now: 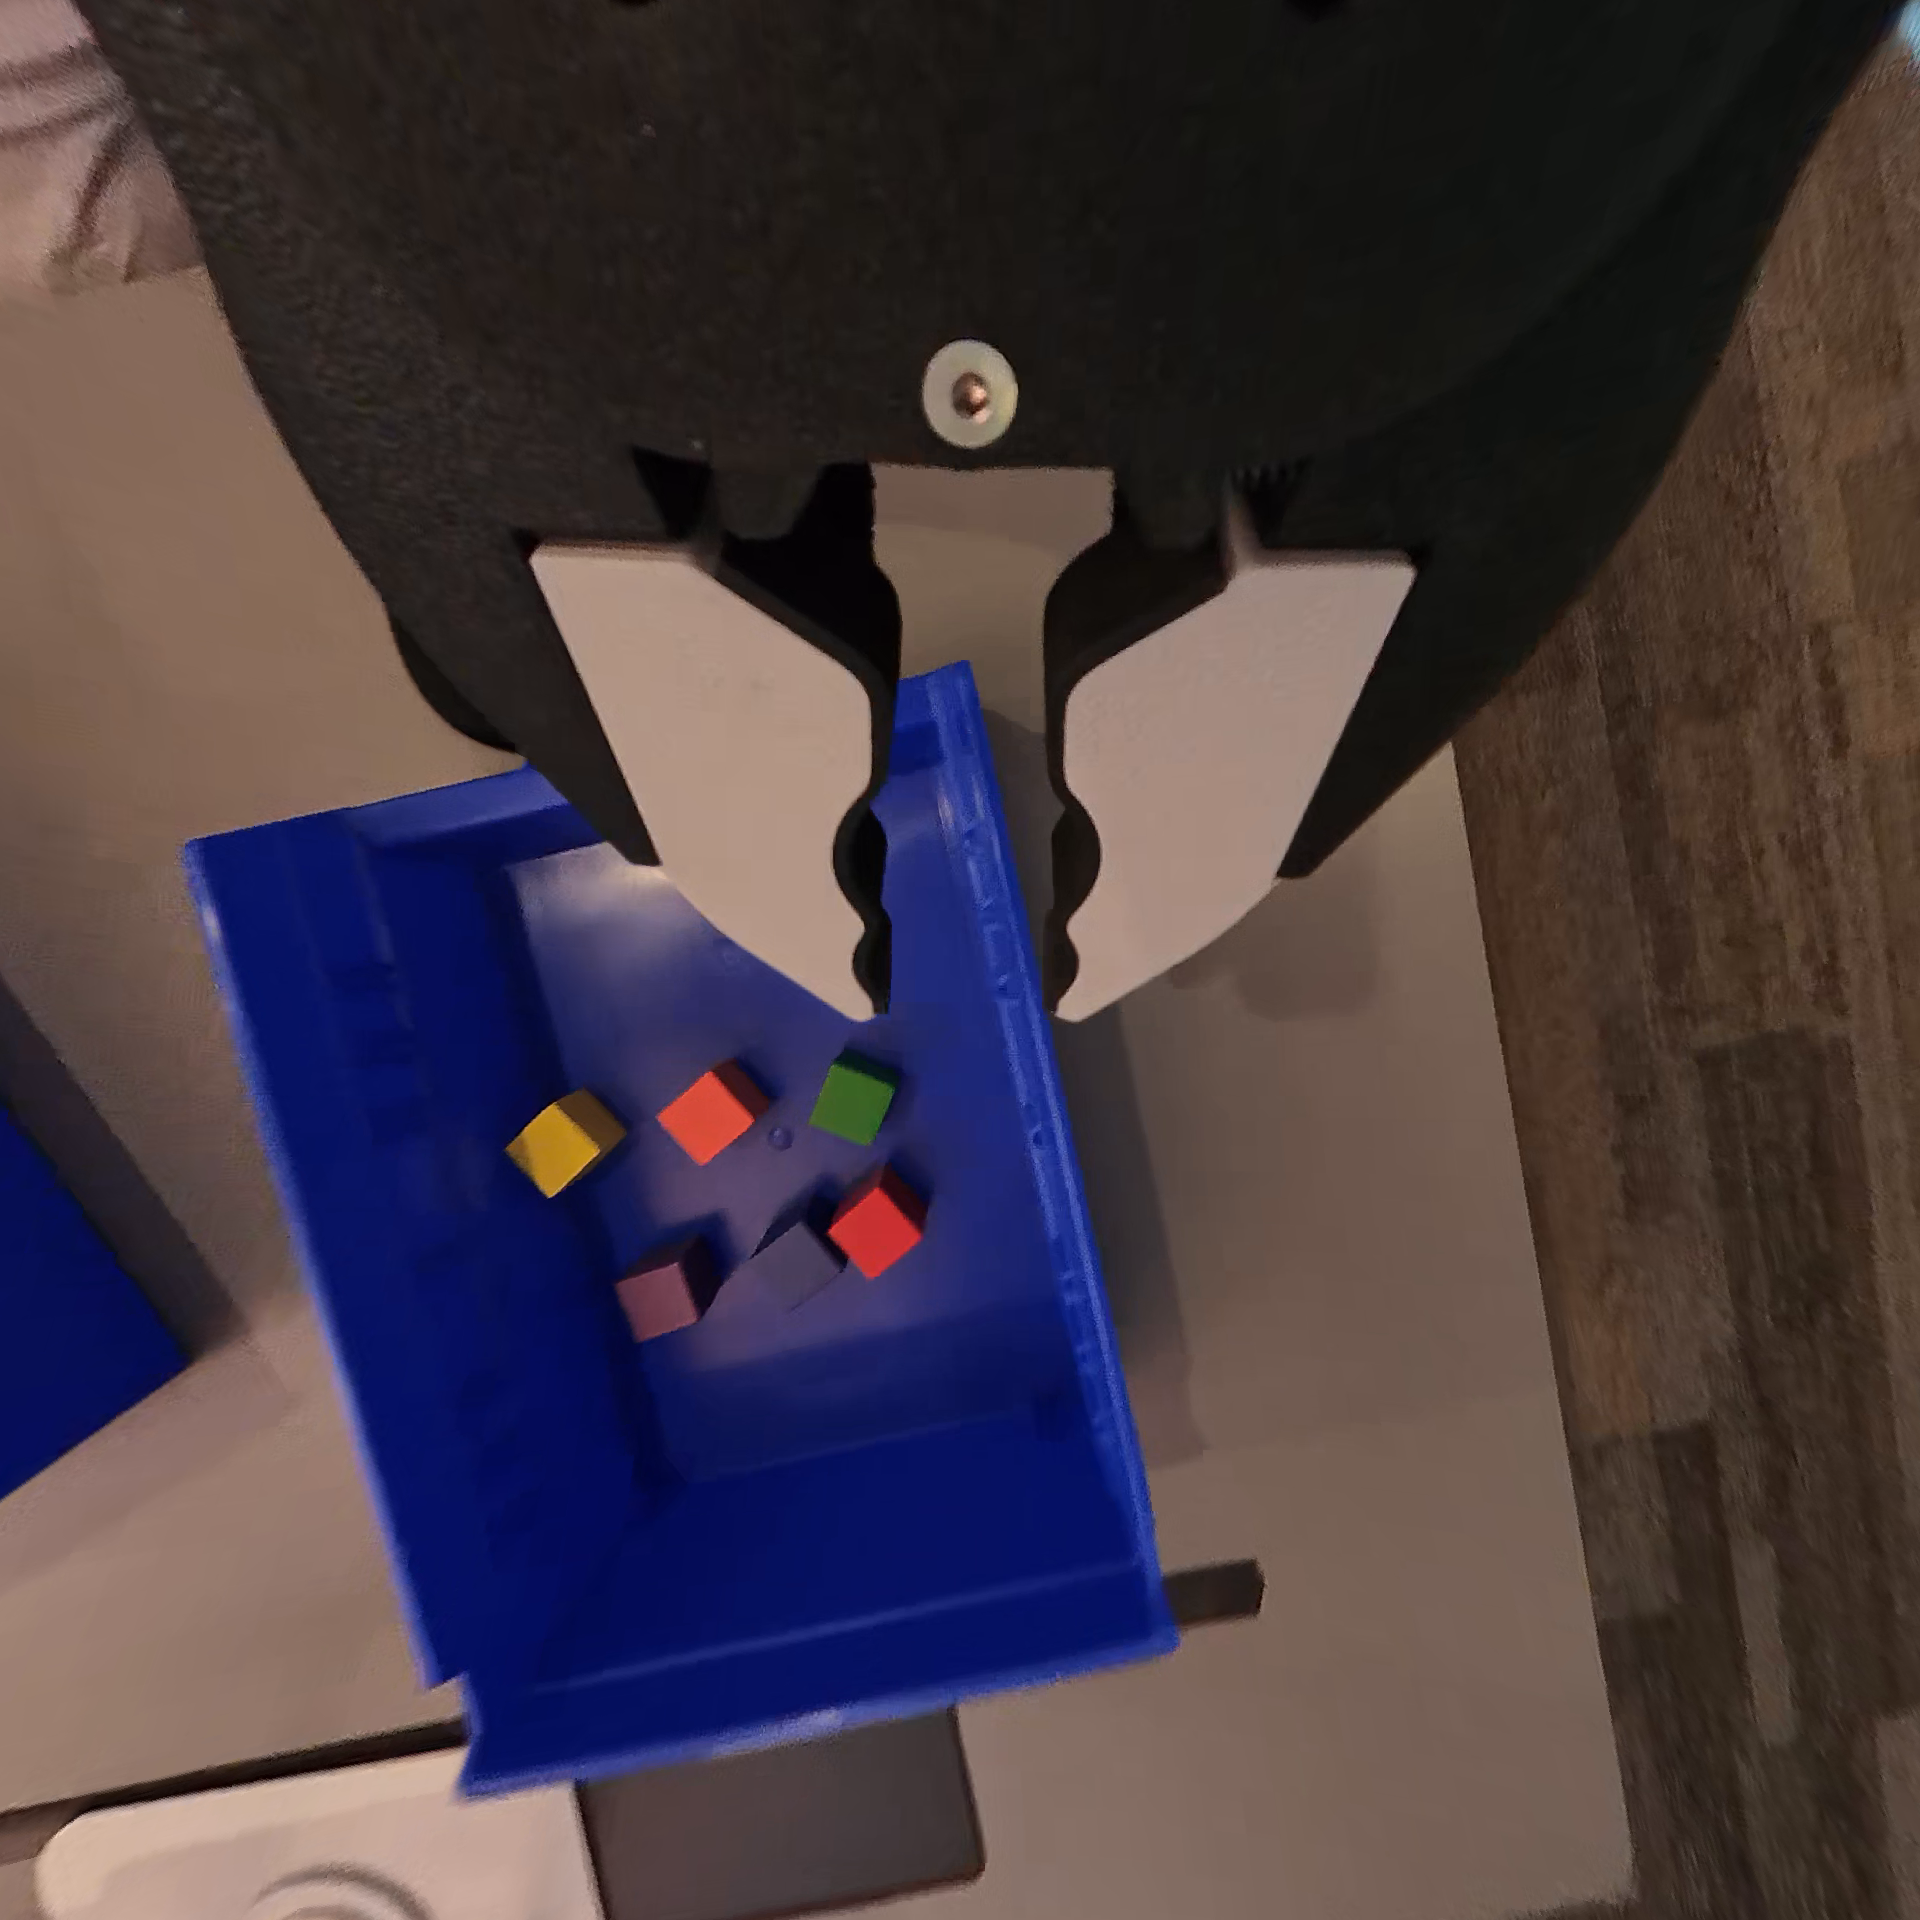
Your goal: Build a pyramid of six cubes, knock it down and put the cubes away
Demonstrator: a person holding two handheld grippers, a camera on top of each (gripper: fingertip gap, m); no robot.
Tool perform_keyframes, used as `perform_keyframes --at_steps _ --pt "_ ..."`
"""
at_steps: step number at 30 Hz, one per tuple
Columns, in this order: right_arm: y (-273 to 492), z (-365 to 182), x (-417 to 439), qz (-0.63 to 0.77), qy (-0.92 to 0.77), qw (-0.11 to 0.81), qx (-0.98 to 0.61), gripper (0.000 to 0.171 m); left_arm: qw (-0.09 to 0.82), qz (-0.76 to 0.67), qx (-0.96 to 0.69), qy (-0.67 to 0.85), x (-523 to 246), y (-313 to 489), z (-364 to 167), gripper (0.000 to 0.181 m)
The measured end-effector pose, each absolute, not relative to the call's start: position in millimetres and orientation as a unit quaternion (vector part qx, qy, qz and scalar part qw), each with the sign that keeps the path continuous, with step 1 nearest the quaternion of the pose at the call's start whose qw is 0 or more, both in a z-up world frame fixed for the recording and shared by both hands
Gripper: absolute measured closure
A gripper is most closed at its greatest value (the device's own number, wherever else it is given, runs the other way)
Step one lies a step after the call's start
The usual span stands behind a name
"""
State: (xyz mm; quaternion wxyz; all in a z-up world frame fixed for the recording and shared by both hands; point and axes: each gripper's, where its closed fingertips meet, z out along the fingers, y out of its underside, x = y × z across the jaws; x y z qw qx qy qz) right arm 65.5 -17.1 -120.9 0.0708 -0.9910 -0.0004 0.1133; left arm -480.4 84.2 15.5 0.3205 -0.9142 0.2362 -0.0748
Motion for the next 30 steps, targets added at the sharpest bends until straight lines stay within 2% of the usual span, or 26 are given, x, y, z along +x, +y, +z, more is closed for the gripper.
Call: perform_keyframes --at_steps 6,12,16,19,30 --pt "-31.3 -121.5 159.7 0.106 0.056 0.081 -0.989 0.164 0.415 -0.068 -0.873 0.246 -458.0 89.9 59.9 0.157" --pt "-45.4 -121.8 242.4 0.098 0.117 0.12 -0.981 0.165 0.542 -0.145 -0.785 0.263 -420.2 69.1 127.7 0.156" --pt "-52.6 -121.9 274.3 0.083 0.118 0.13 -0.981 0.164 0.609 -0.233 -0.7 0.291 -392.9 38.7 164.7 0.141" --pt "-57.6 -122.1 285.5 0.089 0.12 0.131 -0.98 0.164 0.647 -0.269 -0.644 0.309 -381.0 19.8 182.5 0.141" --pt "-69.7 -122.3 287.3 0.087 0.076 0.14 -0.983 0.163 0.659 -0.301 -0.61 0.321 -363.0 4.2 192.8 0.134"
